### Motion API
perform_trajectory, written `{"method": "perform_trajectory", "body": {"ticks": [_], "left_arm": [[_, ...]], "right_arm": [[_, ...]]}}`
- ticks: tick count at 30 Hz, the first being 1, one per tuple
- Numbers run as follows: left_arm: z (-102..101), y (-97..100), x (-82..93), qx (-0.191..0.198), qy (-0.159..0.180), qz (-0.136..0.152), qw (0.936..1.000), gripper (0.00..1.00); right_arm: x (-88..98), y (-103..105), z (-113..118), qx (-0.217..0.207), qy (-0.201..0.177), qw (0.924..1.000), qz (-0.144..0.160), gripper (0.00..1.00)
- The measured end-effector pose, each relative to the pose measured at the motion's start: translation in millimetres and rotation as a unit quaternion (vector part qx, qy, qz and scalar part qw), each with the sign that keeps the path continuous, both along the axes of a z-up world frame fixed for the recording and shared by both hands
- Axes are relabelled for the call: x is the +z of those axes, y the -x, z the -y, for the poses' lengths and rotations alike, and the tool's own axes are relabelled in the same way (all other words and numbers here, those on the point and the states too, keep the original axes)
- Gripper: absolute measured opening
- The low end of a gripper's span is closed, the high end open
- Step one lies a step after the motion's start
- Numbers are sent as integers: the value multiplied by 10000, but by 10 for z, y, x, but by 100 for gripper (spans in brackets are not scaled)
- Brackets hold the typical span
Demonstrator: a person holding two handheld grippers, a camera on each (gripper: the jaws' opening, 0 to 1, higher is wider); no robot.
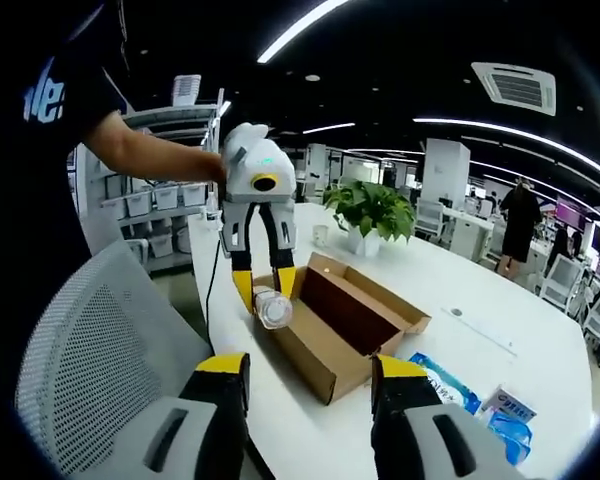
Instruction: Operate the shoe box by opening the lid, removing the specified soft item, and placing it in the target area until the item is outside and the box remains undamaged.
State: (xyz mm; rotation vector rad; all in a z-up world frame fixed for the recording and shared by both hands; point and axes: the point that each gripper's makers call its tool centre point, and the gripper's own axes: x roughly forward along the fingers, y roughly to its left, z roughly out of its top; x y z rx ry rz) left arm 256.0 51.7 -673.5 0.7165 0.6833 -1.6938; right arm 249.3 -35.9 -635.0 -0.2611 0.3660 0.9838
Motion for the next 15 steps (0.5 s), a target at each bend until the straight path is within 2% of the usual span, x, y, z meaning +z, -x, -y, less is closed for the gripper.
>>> {"method": "perform_trajectory", "body": {"ticks": [5,10,13,15], "left_arm": [[72,66,64,-48,90,-231,9997,19],[129,136,83,-135,116,-407,9990,19],[171,199,131,-149,184,-664,9975,19],[182,220,143,-205,187,-706,9971,19]], "right_arm": [[11,31,-100,174,-52,9998,-25,37],[23,46,-176,291,-59,9996,-25,35],[39,60,-207,352,-86,9993,-27,33],[39,72,-224,395,-98,9992,-42,32]]}}
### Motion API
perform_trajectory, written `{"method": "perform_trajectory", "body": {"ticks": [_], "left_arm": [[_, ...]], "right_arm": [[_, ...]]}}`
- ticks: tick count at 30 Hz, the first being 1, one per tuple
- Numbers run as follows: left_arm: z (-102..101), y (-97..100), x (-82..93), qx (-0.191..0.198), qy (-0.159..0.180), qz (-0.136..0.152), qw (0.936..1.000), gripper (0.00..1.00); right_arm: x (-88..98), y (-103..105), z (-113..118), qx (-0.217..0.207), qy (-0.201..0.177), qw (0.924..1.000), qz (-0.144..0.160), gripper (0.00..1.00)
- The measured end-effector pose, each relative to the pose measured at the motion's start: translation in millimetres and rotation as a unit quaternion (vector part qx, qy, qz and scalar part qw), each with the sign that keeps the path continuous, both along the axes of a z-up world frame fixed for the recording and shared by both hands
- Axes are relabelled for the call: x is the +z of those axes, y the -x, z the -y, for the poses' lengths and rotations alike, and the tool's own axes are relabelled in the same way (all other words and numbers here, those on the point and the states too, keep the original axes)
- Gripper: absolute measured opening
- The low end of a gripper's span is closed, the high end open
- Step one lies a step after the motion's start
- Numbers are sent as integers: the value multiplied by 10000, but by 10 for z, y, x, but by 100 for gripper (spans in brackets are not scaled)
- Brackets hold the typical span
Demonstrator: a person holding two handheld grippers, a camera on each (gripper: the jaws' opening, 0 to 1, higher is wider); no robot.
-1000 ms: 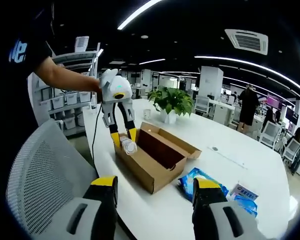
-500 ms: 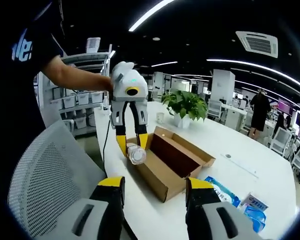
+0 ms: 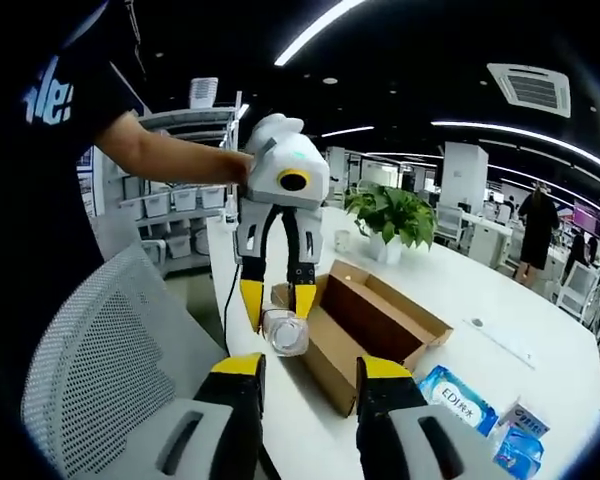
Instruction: Operate the shoe box by opening the lid, removing the specified soft item, and placing it in the target area until the item is outside and the box remains undamaged.
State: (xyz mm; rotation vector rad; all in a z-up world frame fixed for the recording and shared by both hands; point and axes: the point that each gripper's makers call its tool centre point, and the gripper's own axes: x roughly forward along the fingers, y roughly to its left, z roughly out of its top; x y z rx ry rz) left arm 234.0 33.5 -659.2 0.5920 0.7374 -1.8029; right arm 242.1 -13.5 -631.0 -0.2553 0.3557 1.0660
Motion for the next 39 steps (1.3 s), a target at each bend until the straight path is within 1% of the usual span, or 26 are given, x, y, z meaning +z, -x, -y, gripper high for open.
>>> {"method": "perform_trajectory", "body": {"ticks": [6,11,15,18,19,24,25,26,27,28,30,31,32,33,35,37,39], "left_arm": [[34,58,12,-105,-4,-163,9998,19],[71,101,52,-120,36,-405,9991,19],[87,99,62,-115,40,-415,9991,19],[95,91,47,-133,19,-300,9995,19],[103,82,38,-124,18,-231,9997,19],[127,15,-44,-119,-47,240,9996,19],[134,4,-59,-99,-56,307,9995,19],[138,11,-65,-110,-53,322,9994,19],[147,3,-76,-109,-40,392,9992,19],[156,-13,-88,-100,-40,495,9987,19],[168,-28,-110,-114,-39,658,9978,19],[178,-53,-122,-82,-35,774,9970,19],[182,-61,-127,-76,-28,825,9966,19],[192,-96,-131,-53,10,961,9954,19],[203,-121,-129,-6,48,1056,9944,19],[222,-166,-121,72,124,1221,9924,19],[228,-202,-125,118,161,1348,9907,19]], "right_arm": [[10,52,-68,169,-43,9998,-48,29],[20,76,-106,251,-61,9996,-90,28],[31,83,-108,280,-80,9995,-128,27],[42,81,-105,259,-115,9995,-163,27],[41,80,-101,226,-137,9994,-216,27],[7,42,-61,-24,-253,9984,-503,26],[0,35,-53,-80,-279,9979,-571,26],[-18,31,-47,-157,-321,9967,-723,26],[-23,29,-45,-180,-334,9964,-763,25],[-47,19,-35,-267,-348,9951,-880,25],[-66,3,-28,-342,-358,9943,-945,24],[-88,-11,-15,-443,-371,9928,-1053,24],[-94,-18,-14,-482,-385,9920,-1104,24],[-104,-32,-7,-557,-418,9904,-1195,23],[-109,-59,-3,-709,-500,9871,-1346,23],[-92,-106,-8,-962,-782,9784,-1652,21],[-84,-142,-13,-1090,-976,9716,-1861,21]]}}
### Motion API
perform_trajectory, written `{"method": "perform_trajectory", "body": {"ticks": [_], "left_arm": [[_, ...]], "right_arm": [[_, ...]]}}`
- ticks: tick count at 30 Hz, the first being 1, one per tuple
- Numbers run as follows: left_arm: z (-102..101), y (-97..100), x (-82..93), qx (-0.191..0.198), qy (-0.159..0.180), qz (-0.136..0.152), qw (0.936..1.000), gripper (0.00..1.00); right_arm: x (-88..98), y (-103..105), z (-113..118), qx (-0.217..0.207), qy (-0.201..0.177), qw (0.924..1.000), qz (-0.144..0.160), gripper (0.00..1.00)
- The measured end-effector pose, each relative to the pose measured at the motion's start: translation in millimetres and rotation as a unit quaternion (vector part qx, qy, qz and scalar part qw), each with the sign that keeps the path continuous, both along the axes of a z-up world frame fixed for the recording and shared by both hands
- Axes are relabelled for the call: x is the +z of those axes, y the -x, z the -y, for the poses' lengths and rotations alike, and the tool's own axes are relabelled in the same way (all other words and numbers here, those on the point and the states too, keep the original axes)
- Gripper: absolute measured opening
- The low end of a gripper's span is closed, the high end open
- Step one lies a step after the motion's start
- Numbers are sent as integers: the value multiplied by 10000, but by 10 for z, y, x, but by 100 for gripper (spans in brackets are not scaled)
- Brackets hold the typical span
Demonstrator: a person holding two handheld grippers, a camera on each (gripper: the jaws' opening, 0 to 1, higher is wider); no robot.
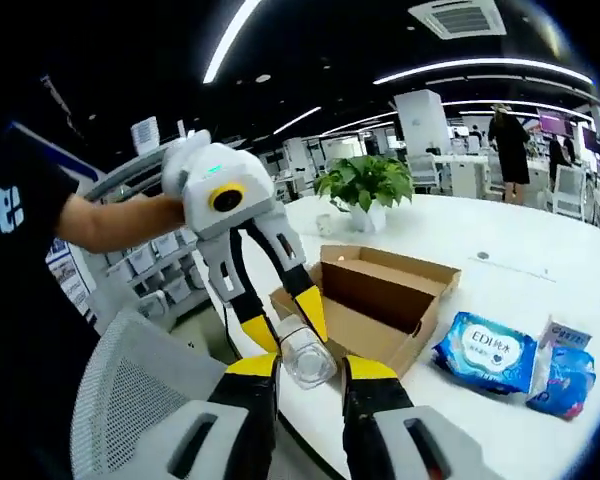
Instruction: Operate the shoe box by opening the lid, removing the specified soft item, and placing it in the target area until the item is outside and the box remains undamaged.
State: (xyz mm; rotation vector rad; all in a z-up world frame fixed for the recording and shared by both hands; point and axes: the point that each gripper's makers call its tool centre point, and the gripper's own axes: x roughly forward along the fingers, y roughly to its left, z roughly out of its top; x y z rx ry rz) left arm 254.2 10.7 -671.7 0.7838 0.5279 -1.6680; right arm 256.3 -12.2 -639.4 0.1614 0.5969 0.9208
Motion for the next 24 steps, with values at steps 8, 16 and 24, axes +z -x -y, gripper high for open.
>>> {"method": "perform_trajectory", "body": {"ticks": [8,16,24], "left_arm": [[41,-138,27,231,256,551,9979,19],[85,-208,31,388,476,962,9935,19],[98,-290,22,439,589,1369,9879,19]], "right_arm": [[-8,-129,35,-365,-84,9991,-220,19],[-38,-210,62,-755,-526,9928,-773,18],[-69,-243,66,-1047,-1043,9798,-1349,17]]}}
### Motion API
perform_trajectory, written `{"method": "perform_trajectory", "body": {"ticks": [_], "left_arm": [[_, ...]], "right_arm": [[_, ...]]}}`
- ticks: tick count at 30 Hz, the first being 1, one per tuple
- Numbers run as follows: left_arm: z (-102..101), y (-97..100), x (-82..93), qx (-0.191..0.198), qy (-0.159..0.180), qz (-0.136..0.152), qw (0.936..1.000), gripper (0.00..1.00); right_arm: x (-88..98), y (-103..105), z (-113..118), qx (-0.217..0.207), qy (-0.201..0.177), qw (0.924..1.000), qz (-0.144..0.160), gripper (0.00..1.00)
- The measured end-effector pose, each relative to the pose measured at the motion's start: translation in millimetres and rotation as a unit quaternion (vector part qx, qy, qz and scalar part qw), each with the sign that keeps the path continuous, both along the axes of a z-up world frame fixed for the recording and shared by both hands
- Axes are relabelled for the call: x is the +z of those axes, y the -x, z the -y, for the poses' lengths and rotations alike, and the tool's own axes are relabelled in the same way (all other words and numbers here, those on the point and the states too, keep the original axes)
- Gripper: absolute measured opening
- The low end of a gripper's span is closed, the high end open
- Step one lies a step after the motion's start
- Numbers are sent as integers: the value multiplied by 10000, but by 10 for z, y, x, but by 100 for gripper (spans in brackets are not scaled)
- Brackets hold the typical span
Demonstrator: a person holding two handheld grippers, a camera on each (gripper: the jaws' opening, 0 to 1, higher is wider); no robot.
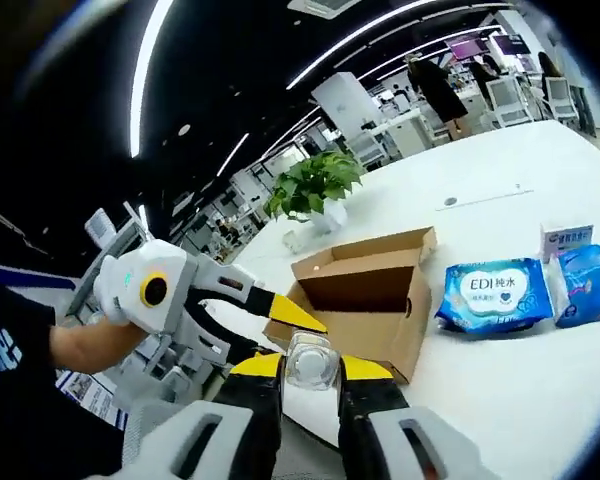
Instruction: Operate the shoe box by opening the lid, removing the specified soft item, and placing it in the target area until the item is outside and the box remains undamaged.
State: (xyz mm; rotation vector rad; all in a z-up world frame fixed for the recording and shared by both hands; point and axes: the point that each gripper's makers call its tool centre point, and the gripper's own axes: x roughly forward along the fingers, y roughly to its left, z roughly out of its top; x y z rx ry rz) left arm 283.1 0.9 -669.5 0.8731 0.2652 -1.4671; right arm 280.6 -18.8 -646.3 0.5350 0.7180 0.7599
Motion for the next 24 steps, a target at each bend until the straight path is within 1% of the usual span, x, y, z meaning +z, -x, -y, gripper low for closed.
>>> {"method": "perform_trajectory", "body": {"ticks": [1,3,8,12,15,17,18,24], "left_arm": [[1,-5,-6,-19,-3,93,10000,19],[8,3,-11,-26,10,133,9999,19],[16,-30,-27,-45,22,384,9992,19],[19,-36,-39,-83,12,505,9987,19],[36,-39,-51,-101,-7,598,9982,19],[45,-43,-71,-73,-45,600,9982,19],[46,-53,-77,-75,-55,652,9978,19],[47,-39,-99,-86,-1,528,9986,20]], "right_arm": [[-11,-4,2,-2,-11,10000,-9,16],[-23,-3,-6,-12,-42,10000,-49,16],[-47,-23,-14,-110,-152,9996,-214,16],[-84,-37,-30,-168,-210,9990,-368,16],[-111,-51,-41,-220,-197,9986,-430,17],[-126,-62,-38,-255,-166,9986,-435,17],[-131,-65,-35,-267,-160,9986,-431,17],[-144,-48,-30,-272,-183,9982,-492,16]]}}
